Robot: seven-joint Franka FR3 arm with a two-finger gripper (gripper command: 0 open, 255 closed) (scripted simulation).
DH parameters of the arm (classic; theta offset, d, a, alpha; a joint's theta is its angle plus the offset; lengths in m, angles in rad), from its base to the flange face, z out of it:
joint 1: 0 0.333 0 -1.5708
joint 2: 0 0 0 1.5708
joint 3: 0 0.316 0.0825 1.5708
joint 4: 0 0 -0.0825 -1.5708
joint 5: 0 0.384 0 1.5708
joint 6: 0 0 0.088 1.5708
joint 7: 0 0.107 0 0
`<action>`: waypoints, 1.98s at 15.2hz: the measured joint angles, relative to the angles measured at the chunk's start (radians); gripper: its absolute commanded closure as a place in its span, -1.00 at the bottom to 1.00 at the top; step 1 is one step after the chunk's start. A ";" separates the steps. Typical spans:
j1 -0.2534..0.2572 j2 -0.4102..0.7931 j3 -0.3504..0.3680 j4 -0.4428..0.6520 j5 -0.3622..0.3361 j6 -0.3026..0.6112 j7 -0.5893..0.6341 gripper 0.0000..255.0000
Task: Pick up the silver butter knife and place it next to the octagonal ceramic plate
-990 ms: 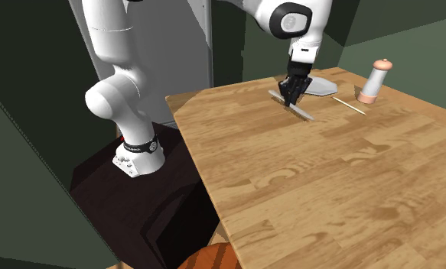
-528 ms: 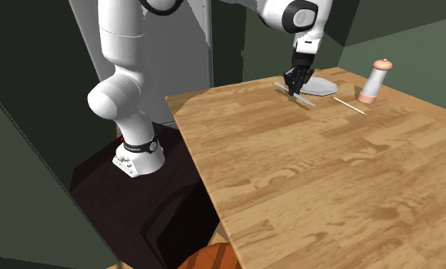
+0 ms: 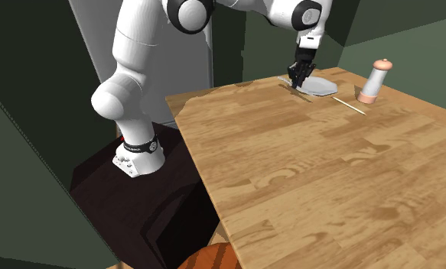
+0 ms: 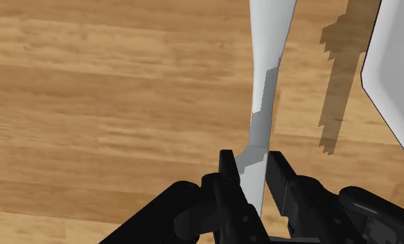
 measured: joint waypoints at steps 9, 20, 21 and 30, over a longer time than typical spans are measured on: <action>0.004 0.037 -0.012 -0.067 -0.022 0.098 0.019 1.00; 0.007 0.057 -0.019 -0.088 -0.034 0.138 0.025 -1.00; 0.007 0.057 -0.019 -0.088 -0.034 0.138 0.025 -1.00; 0.008 0.025 -0.006 -0.018 -0.013 0.042 0.011 -1.00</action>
